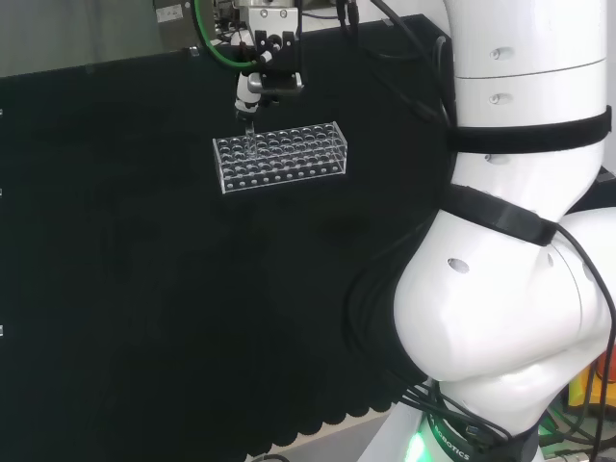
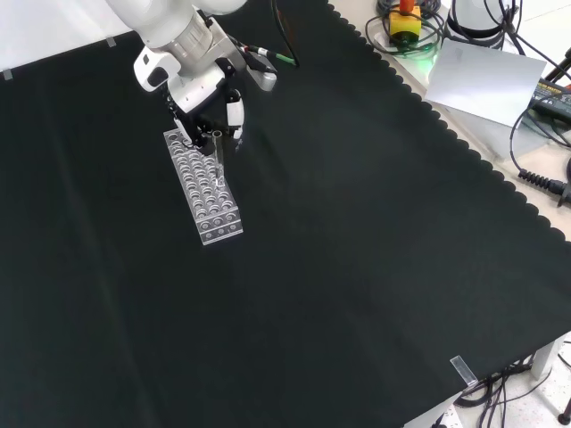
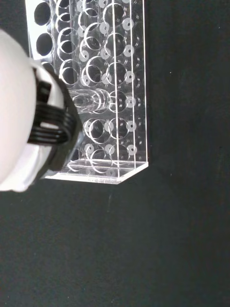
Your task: Put the test tube back in the rack.
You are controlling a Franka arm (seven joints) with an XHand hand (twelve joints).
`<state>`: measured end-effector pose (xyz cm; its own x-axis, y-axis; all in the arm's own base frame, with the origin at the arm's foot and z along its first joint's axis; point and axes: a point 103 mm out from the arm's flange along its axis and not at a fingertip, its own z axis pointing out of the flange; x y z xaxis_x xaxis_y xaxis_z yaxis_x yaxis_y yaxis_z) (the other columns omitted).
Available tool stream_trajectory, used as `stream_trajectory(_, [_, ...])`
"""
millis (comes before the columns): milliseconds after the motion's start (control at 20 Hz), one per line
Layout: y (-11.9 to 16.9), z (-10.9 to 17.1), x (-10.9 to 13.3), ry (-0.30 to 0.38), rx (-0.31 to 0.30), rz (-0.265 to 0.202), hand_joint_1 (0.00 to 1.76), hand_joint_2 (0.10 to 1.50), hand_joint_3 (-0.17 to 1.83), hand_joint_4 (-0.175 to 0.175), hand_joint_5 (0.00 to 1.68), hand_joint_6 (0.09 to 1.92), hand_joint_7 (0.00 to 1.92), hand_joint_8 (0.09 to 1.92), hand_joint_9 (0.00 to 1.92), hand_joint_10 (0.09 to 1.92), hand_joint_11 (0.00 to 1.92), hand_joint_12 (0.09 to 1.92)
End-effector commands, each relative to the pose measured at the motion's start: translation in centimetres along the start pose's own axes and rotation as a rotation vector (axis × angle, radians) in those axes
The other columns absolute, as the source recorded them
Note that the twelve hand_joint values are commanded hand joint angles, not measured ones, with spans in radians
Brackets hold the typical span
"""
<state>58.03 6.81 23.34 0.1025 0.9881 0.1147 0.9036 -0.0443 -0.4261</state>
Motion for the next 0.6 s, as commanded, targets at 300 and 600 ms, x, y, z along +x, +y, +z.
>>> stream_trajectory(300, [0.77,1.30,-1.33,0.008,0.016,0.043,1.44,0.67,0.52,-0.175,1.39,0.36,1.84,0.25,1.40,0.42,1.25,0.91])
stream_trajectory(600, [0.89,1.35,-1.46,0.013,0.025,0.039,1.44,0.67,0.52,-0.175,1.39,0.36,1.84,0.25,1.40,0.42,1.25,0.91])
